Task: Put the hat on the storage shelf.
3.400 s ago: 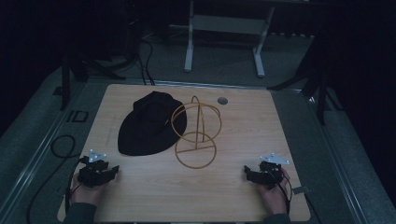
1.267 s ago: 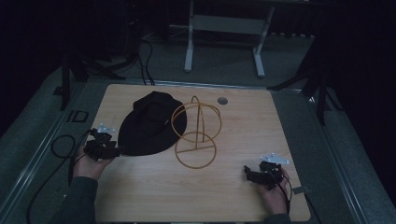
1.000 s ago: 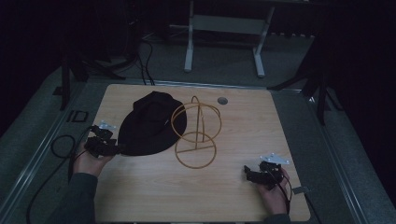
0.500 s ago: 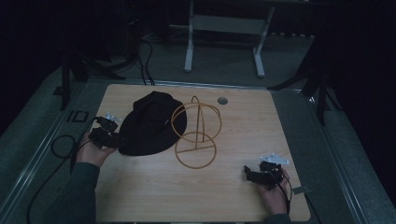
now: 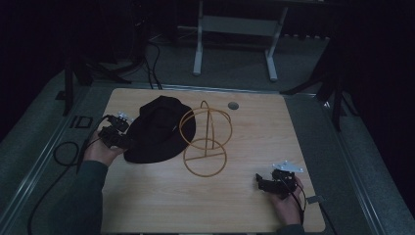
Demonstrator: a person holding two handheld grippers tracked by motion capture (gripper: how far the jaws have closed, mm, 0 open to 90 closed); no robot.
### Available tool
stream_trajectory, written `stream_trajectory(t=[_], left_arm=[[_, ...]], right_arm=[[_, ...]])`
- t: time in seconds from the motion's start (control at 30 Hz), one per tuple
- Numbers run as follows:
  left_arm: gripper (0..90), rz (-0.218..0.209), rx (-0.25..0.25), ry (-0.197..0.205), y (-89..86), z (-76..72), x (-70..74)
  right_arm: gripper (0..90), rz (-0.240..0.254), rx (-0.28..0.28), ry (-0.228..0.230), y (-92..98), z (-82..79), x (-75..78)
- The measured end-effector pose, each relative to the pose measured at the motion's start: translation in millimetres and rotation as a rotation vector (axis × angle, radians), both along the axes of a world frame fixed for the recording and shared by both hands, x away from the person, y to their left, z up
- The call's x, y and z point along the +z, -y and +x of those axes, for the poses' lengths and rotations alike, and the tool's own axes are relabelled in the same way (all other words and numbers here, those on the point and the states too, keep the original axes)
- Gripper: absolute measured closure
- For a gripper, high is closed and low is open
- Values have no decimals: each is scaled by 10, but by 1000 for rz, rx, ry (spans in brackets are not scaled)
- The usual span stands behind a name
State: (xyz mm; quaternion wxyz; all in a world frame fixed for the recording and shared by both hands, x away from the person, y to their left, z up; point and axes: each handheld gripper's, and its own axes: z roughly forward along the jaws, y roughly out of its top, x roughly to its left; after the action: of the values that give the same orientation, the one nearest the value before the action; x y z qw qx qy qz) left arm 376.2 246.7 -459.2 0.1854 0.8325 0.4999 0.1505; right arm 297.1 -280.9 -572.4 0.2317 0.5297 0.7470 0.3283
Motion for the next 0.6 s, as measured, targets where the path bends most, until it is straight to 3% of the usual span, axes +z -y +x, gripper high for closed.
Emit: stream_trajectory(t=[0.6], left_arm=[[530, 52, -46, -50, 190, 315, 196]], right_arm=[[137, 0, 0, 0, 0, 0, 0]])
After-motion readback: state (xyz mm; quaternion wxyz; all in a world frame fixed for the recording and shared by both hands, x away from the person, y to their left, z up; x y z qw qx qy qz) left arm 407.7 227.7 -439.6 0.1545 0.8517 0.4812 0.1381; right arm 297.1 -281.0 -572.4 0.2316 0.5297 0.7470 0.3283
